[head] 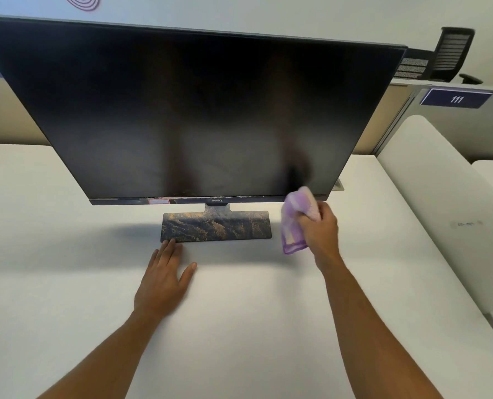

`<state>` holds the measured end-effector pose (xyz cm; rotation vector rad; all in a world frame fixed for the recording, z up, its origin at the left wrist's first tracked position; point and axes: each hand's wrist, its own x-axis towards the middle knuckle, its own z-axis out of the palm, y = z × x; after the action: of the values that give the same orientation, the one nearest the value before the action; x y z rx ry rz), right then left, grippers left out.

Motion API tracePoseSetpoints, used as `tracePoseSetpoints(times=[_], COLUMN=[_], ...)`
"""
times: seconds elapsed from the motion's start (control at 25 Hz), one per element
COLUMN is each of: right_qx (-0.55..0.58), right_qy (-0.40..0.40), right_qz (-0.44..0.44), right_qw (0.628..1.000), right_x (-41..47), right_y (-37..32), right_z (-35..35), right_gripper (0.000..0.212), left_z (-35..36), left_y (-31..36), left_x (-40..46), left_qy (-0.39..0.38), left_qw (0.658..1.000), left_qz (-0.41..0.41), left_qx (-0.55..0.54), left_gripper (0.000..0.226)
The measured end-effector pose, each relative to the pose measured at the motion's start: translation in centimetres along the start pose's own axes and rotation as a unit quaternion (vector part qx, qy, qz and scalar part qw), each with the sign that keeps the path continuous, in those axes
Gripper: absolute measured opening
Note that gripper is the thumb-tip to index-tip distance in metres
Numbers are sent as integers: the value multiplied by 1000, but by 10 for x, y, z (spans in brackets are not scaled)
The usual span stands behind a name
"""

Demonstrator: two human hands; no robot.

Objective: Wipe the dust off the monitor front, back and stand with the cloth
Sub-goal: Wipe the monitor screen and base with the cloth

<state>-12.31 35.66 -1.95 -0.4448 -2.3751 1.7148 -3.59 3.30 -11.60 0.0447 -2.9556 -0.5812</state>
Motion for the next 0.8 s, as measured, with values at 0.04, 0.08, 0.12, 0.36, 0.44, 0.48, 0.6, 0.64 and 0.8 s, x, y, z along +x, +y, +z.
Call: tracePoseSetpoints(times=[0.04, 0.08, 0.12, 0.36, 0.44, 0.48, 0.6, 0.64, 0.8], right_qx=[-4, -2, 0, -18, 52, 70, 41, 40, 68], right_qy=[-25, -32, -23, 31, 5, -7, -41, -51, -96], right_qz=[-14, -18, -18, 23, 73, 83, 51, 35, -3], right_qw=[1000, 999, 1000, 999, 996, 994, 997, 997, 993], right_x=[-3, -8, -13, -29, -32, -33, -37, -37, -36], right_y=[0, 0, 2, 18, 17, 17, 20, 20, 13], right_z=[5, 8, 10, -8, -16, -19, -26, -27, -30], right_gripper=[35, 39, 41, 44, 42, 41, 30, 28, 46], left_z=[0, 0, 1, 4, 4, 5, 5, 5, 5], left_y=[0, 0, 0, -2, -4, -4, -4, -4, -4], left_x=[0, 0, 0, 0, 0, 0, 1, 1, 0], left_qy=[1, 1, 2, 6, 3, 1, 1, 1, 3], left_qw=[1000, 1000, 1000, 1000, 1000, 1000, 1000, 1000, 1000], left_qz=[0, 0, -2, -2, 2, 3, 4, 6, 9], left_qx=[-1, -3, -5, -3, -1, 0, 0, 0, -1], left_gripper=[73, 72, 72, 71, 72, 72, 75, 76, 77])
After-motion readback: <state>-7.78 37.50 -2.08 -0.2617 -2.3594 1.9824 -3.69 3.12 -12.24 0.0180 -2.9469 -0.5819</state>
